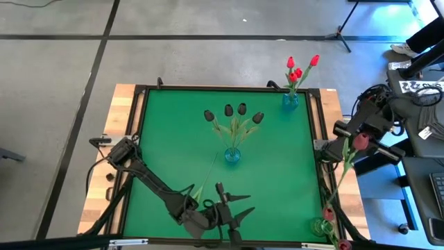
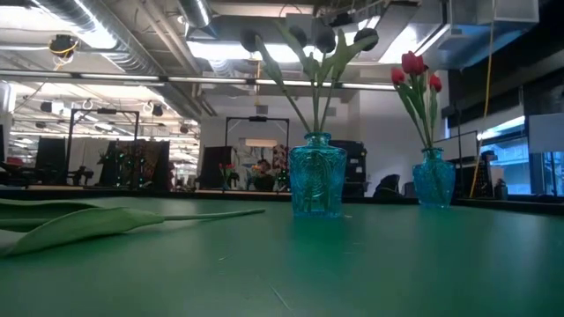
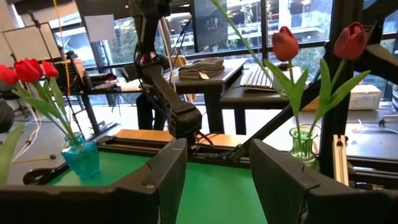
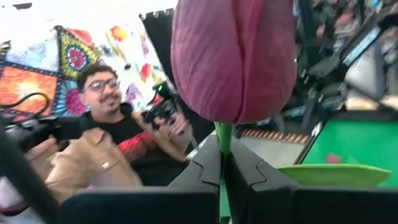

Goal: Sort flowers into vase by color
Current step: Put the pink tulip into the green vase

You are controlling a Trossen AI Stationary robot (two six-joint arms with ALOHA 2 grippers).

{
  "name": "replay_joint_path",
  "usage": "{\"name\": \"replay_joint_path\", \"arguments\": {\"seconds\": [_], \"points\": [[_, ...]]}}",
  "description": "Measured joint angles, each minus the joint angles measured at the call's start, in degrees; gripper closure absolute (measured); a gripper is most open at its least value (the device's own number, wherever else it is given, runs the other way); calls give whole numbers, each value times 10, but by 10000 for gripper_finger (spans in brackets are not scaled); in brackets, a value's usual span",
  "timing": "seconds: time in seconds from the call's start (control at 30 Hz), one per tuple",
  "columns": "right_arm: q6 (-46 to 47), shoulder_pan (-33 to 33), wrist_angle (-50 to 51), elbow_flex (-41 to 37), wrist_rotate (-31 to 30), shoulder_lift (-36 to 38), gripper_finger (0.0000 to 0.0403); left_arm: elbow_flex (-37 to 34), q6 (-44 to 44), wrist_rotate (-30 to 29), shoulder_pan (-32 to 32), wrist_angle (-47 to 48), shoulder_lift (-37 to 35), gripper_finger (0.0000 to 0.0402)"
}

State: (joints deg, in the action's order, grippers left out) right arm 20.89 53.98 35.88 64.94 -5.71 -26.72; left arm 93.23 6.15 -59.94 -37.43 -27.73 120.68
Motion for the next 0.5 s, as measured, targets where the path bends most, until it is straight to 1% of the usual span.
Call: {"name": "replay_joint_path", "arguments": {"seconds": [0.3,0.5], "points": [[102,0,65,-2,54,-18,399,0,0,0,0,2,0,230],[104,0,68,-2,53,-47,399,0,0,0,0,3,0,230]]}}
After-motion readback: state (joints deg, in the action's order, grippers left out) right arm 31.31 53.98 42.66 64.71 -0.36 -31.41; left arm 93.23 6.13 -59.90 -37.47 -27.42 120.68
